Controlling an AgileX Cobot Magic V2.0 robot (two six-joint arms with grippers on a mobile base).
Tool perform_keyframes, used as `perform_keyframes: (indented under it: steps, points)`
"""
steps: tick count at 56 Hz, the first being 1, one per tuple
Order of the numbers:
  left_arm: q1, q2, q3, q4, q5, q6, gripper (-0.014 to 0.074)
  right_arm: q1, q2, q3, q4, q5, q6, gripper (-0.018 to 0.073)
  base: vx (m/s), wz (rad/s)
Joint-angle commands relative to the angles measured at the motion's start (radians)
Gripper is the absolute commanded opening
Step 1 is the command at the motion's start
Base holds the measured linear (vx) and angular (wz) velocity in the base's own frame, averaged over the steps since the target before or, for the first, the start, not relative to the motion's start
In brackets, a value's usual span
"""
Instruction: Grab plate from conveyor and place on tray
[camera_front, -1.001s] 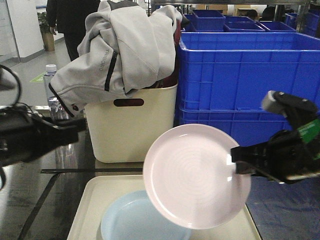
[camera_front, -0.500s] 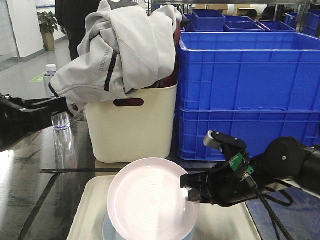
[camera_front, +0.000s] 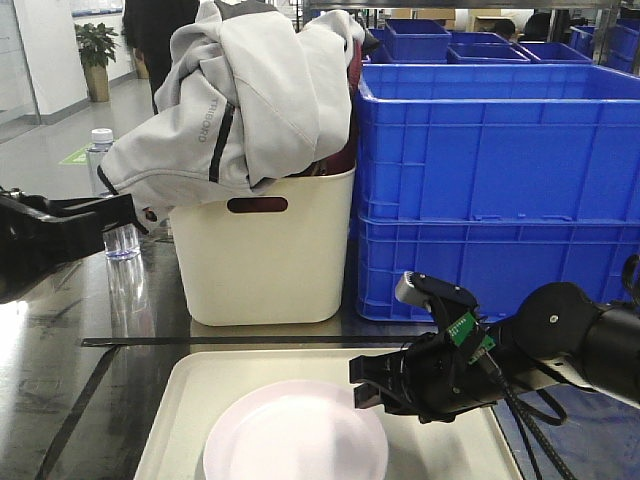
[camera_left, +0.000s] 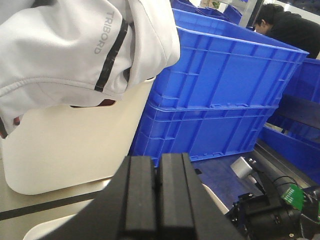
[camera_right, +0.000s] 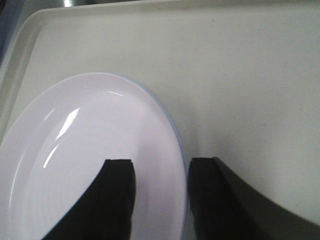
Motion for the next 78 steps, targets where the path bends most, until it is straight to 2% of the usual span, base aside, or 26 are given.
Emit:
perform_keyframes:
  steps: [1, 7, 12, 15, 18, 19, 24, 27, 30, 34, 40, 45, 54, 64, 78]
  points:
    - [-0.001, -0.021, -0.03, -0.008, -0.05, -0.006, -0.0006, 0.001, -0.069, -0.045, 0.004, -0.039, -0.047, 0.0421, 0.0, 0.0]
    - [-0.001, -0.021, -0.03, 0.058, -0.033, -0.006, -0.0006, -0.001, -0.116, -0.079, -0.103, -0.037, -0.085, 0.0424, 0.0, 0.0]
    - [-0.001, -0.021, -0.03, 0.18, 0.002, -0.013, -0.0003, -0.004, -0.188, -0.096, -0.219, -0.022, -0.068, 0.0384, 0.0, 0.0]
    - [-0.001, -0.021, -0.03, 0.252, 0.039, -0.048, -0.0002, -0.004, -0.241, -0.098, -0.307, -0.003, -0.043, 0.033, 0.0, 0.0]
    - [-0.001, -0.021, -0.03, 0.361, 0.093, -0.126, 0.0, -0.011, -0.297, -0.098, -0.405, 0.029, 0.01, 0.0222, 0.0, 0.0]
    - [-0.001, -0.021, -0.03, 0.419, 0.113, -0.159, 0.0, -0.014, -0.325, -0.098, -0.437, 0.047, 0.049, 0.0162, 0.0, 0.0]
    - [-0.001, -0.021, -0.03, 0.645, 0.209, -0.333, 0.0, -0.033, -0.417, -0.097, -0.58, 0.108, 0.204, -0.0017, 0.0, 0.0]
    - [-0.001, -0.021, -0.027, 0.782, 0.272, -0.46, 0.0, -0.046, -0.476, -0.083, -0.669, 0.122, 0.277, -0.0015, 0.0, 0.0]
    - [-0.001, -0.034, -0.006, 0.889, 0.297, -0.539, 0.0, -0.05, -0.546, -0.046, -0.731, 0.103, 0.305, -0.0015, 0.0, 0.0]
    - [-0.001, -0.074, 0.056, 0.973, 0.289, -0.598, 0.0, -0.05, -0.657, 0.045, -0.77, 0.045, 0.305, -0.0015, 0.0, 0.0]
    - [-0.001, -0.164, 0.197, 0.976, 0.209, -0.612, 0.0, -0.05, -0.826, 0.236, -0.771, -0.071, 0.305, -0.0015, 0.0, 0.0]
    - [-0.003, -0.263, 0.323, 0.936, 0.115, -0.612, 0.0001, -0.05, -0.956, 0.413, -0.77, -0.161, 0.305, -0.0015, 0.0, 0.0]
    - [-0.003, -0.431, 0.485, 0.898, 0.003, -0.612, 0.0001, -0.05, -1.115, 0.627, -0.771, -0.244, 0.312, -0.0014, 0.0, 0.0]
    - [-0.003, -0.521, 0.539, 0.898, 0.022, -0.611, 0.0003, -0.05, -1.206, 0.718, -0.74, -0.246, 0.33, -0.0013, 0.0, 0.0]
    - [-0.003, -0.53, 0.539, 0.898, 0.051, -0.611, 0.0003, -0.05, -1.222, 0.728, -0.731, -0.222, 0.331, -0.0013, 0.0, 0.0]
